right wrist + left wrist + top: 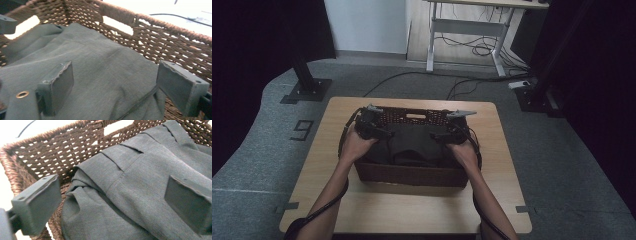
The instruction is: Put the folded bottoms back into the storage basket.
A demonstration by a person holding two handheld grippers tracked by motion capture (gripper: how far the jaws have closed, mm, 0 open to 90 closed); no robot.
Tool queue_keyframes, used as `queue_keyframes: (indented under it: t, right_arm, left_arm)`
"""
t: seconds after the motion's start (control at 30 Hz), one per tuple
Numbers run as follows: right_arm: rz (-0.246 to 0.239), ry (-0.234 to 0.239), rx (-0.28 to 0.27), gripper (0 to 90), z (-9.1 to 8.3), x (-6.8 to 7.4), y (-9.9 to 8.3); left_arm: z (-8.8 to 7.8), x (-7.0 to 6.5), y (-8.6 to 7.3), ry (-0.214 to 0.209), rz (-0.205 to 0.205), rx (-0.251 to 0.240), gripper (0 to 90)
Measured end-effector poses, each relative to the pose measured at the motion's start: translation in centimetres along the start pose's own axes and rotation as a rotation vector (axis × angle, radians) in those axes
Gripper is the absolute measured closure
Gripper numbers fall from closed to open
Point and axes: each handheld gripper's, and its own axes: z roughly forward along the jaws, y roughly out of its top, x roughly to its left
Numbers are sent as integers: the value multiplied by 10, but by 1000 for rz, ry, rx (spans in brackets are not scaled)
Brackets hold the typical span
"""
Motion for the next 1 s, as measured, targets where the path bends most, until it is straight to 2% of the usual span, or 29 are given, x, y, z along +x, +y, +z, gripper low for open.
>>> queue_keyframes:
  t: [0.27, 0.47, 0.63, 0.8, 1.0]
  right_arm:
    - [-29, 2, -4, 80, -15, 4, 2]
    - [-45, -13, -3, 85, -26, 4, 0]
    - [-25, -33, -7, 99, -35, 2, -3]
    - [-8, -38, -7, 100, -45, -2, -7]
    - [-4, -49, -16, 97, -55, -6, -12]
  left_arm:
    - [-18, 1, -5, -10, 9, -59, 0]
    - [-30, 1, -8, 0, 13, -68, 0]
    - [-38, 1, -14, 19, 23, -64, 37]
    - [-45, 0, -21, 16, 30, -75, 56]
    - [-56, 2, -28, 29, 24, -97, 148]
